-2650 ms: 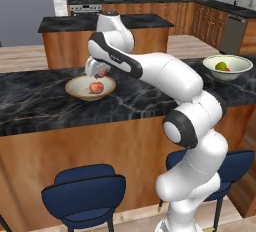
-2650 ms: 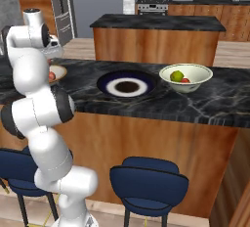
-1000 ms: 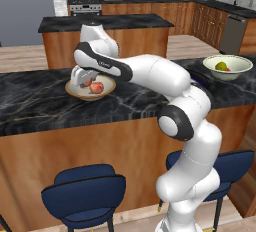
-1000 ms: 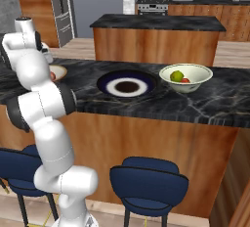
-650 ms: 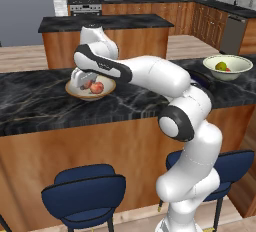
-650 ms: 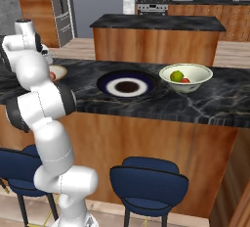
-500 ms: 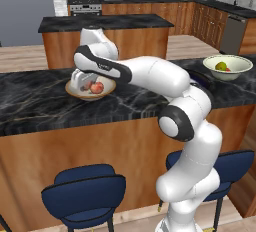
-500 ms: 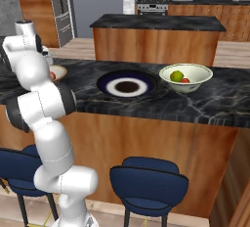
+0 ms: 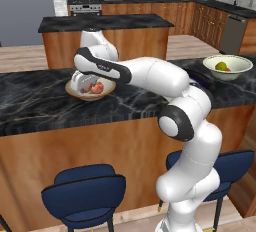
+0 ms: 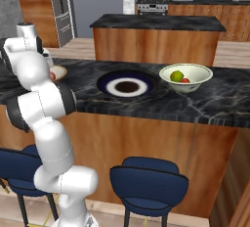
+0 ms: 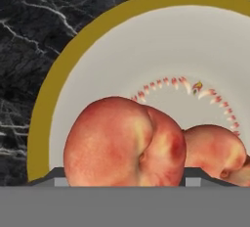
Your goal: Take the fruits from the plate on the dining counter and place two fruits in each bowl.
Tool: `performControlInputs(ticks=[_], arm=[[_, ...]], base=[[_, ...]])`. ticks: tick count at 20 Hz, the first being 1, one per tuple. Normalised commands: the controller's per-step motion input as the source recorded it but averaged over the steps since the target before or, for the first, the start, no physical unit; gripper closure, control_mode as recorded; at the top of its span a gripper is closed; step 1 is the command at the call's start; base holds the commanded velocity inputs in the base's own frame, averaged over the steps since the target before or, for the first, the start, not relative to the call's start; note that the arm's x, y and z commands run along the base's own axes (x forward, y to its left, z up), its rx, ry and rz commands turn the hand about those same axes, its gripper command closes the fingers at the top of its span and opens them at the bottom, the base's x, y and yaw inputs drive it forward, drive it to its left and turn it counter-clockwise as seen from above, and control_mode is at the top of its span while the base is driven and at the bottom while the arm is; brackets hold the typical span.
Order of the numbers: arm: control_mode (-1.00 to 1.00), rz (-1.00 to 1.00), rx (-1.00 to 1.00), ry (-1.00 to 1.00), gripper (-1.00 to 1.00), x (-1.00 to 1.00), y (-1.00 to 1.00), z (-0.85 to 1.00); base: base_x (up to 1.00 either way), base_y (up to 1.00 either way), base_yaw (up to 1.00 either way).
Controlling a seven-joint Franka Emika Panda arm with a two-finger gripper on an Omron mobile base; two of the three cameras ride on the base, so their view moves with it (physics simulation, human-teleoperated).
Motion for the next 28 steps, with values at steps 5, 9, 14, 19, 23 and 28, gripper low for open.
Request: performControlInputs(ticks=[5,9,14,19,23,28], arm=[[-1.00,0.00,0.00,0.00,-1.00,0.01,0.00,0.01],[-1.00,0.00,0.00,0.01,-1.00,0.06,0.00,0.21],[-1.00,0.00,0.00,0.00,-1.00,-0.09,-0.07,0.66],[-1.00,-0.12,0.05,-0.04,-1.00,-0.78,-0.62,0.60],[-1.00,-0.23,0.16,-0.04,-1.00,-0.84,-0.86,0.25],[-1.00,-0.26,0.16,-0.10,-1.00,-0.81,-0.95,-0.11]], base=[[0.00,0.00,0.00],[0.00,0.00,0.00],[0.00,0.00,0.00],[0.00,0.00,0.00],[0.00,0.00,0.00],[0.00,0.00,0.00]])
